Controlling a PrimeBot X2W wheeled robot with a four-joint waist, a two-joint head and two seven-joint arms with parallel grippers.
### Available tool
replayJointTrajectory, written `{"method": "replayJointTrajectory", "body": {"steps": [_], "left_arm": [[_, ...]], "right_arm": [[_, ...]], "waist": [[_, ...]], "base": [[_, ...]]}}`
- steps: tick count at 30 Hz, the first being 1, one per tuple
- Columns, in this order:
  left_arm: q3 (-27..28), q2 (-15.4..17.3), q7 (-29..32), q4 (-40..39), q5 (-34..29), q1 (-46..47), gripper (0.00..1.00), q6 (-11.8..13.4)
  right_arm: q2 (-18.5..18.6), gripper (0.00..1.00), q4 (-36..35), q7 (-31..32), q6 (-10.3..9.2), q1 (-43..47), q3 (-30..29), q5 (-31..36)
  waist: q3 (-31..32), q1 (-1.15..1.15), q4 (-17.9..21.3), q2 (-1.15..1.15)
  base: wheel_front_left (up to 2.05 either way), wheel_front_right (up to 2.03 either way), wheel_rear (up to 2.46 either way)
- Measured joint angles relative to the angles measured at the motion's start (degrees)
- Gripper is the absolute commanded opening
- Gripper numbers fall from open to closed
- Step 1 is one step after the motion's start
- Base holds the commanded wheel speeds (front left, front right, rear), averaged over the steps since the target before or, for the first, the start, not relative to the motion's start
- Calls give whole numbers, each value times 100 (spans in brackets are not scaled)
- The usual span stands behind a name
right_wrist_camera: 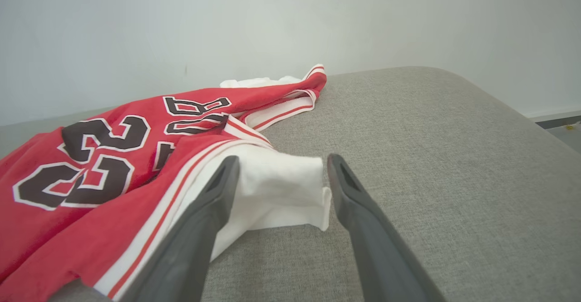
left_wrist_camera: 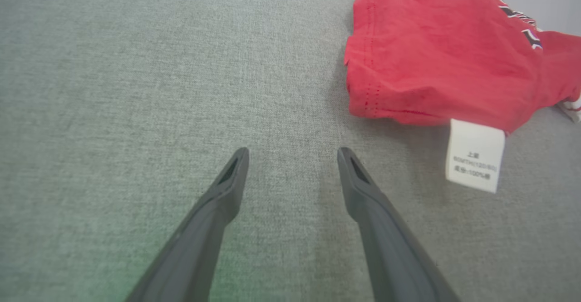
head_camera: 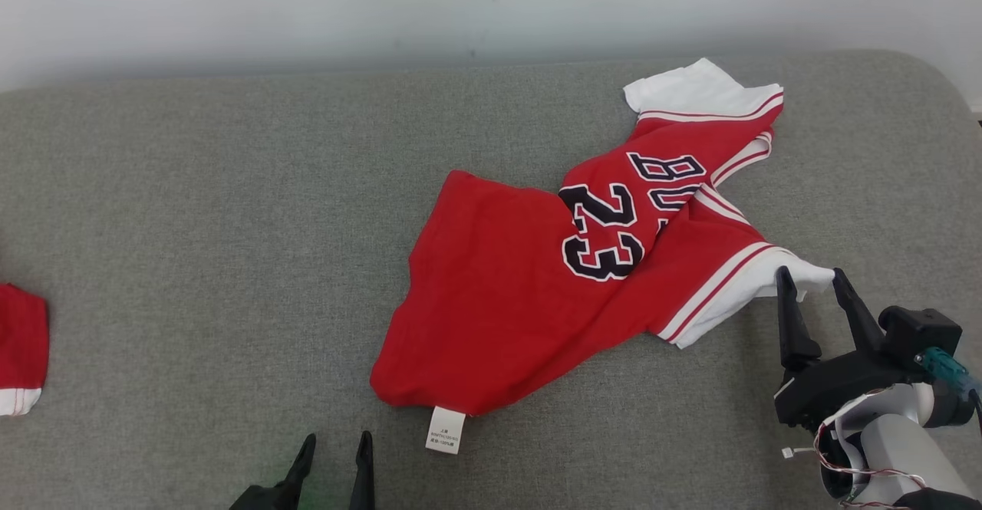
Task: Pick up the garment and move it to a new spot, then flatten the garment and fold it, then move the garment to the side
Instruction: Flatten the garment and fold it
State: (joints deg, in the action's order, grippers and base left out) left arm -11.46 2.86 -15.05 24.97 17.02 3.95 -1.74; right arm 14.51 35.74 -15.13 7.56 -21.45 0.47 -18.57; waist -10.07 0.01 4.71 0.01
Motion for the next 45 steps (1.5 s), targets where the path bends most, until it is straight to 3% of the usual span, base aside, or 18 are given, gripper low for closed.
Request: {"method": "replayJointTrajectory", "body": {"steps": [2, 3, 4, 5, 6, 11, 25, 30, 38, 39, 40, 45], "left_arm": [[-5, 0, 0, 7, -15, 11, 100, 8], [-9, 0, 0, 8, -15, 26, 100, 16], [-5, 0, 0, 12, -18, 44, 100, 20], [-5, 0, 0, 14, -25, 59, 100, 19], [3, 0, 0, 20, -31, 70, 100, 18], [34, 0, 0, 76, -25, 65, 100, 14], [48, 0, 0, 44, 81, -159, 100, -1], [-80, 0, 0, 4, 88, -73, 100, 23], [-204, 0, 0, 7, 85, 182, 100, 51], [-203, -1, 0, 5, 79, 199, 100, 49], [-193, -1, 0, 8, 78, 201, 100, 49], [-163, 0, 0, 12, 79, 193, 100, 54]], "right_arm": [[0, 100, 93, 0, 0, -63, 11, -11], [5, 81, 142, 0, 0, -98, 20, -25], [9, 49, 181, 0, 0, -129, 34, -45], [3, 9, 202, 0, 0, -161, 55, -59], [1, 0, 199, 0, -1, -191, 73, -74], [-16, 0, 153, 0, 0, -195, 111, -192], [-12, 0, -791, 0, 0, 192, 126, -577], [1, 0, -588, 0, 0, 172, 82, -597], [-25, 0, 191, 0, 0, -385, -176, -87], [-36, 28, 300, -1, 0, -428, -245, -8], [-57, 100, 419, -1, -1, -465, -333, 57], [-178, 100, 615, -1, 0, -570, -647, 441]], "waist": [[-35, 0, -16, 0], [-49, 0, -27, 0], [-61, 0, -38, 0], [-70, 0, -48, 0], [-77, 0, -57, 0], [-14, 0, -62, 0], [343, -2, 212, 0], [217, -1, 237, 0], [-113, -1, -106, 0], [-135, -1, -159, 0], [-154, -1, -212, 0], [-175, -1, -411, 0]], "base": [[0, 0, 0], [0, 0, 0], [0, 0, 0], [0, 0, 0], [0, 0, 0], [0, 0, 0], [0, 0, 0], [0, 0, 0], [0, 0, 0], [0, 0, 0], [0, 0, 0], [0, 0, 0]]}}
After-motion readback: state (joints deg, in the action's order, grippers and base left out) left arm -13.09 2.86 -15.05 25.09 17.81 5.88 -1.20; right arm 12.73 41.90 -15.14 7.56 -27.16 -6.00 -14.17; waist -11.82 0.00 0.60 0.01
